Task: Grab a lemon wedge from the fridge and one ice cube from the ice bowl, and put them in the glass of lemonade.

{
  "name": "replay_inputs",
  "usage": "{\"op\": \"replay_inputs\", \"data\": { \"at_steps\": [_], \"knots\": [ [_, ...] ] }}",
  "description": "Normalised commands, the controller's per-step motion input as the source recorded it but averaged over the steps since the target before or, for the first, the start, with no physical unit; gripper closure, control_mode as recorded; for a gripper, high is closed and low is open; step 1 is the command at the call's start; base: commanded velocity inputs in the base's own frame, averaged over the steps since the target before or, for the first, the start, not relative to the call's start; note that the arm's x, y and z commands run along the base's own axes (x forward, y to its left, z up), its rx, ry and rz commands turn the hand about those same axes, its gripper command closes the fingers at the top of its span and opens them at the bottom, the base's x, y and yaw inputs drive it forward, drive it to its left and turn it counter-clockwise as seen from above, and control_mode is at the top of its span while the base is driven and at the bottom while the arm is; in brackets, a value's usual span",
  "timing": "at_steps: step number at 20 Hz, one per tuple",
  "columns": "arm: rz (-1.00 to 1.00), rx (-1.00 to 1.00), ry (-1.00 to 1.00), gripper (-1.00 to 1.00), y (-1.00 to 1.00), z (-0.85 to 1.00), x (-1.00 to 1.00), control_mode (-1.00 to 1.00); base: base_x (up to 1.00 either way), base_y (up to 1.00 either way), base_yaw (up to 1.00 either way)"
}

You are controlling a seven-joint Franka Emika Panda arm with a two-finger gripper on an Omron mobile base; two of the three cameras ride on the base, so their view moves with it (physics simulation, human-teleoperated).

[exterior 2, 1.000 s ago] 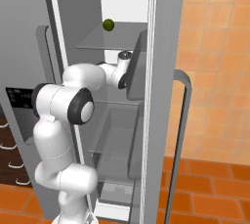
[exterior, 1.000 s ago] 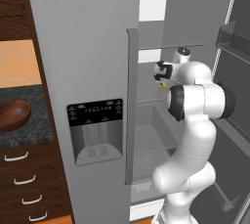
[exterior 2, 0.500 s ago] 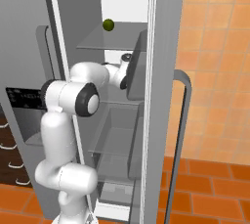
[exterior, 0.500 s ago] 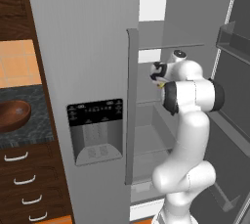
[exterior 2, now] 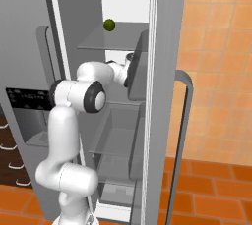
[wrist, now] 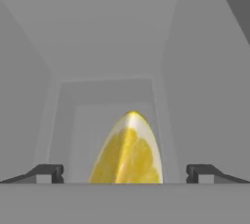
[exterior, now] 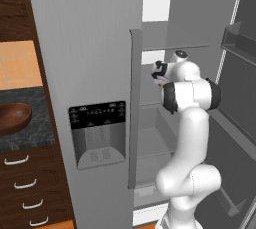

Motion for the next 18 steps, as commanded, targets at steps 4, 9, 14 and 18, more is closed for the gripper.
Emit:
{"op": "replay_inputs", "data": {
  "at_steps": [4, 9, 14, 18],
  "knots": [
    [0.02, 0.00, 0.01, -1.00, 0.00, -0.43, 0.20, -1.00, 0.00, 0.00, 0.00],
    [0.01, 0.00, 0.04, -1.00, 0.00, -0.26, 0.00, -1.00, 0.00, 0.00, 0.00],
    [0.01, 0.00, 0.00, -1.00, 0.00, 0.03, -0.08, -1.00, 0.00, 0.00, 0.00],
    [0.00, 0.00, 0.00, -1.00, 0.09, 0.00, -0.24, -1.00, 0.00, 0.00, 0.00]
  ]
}}
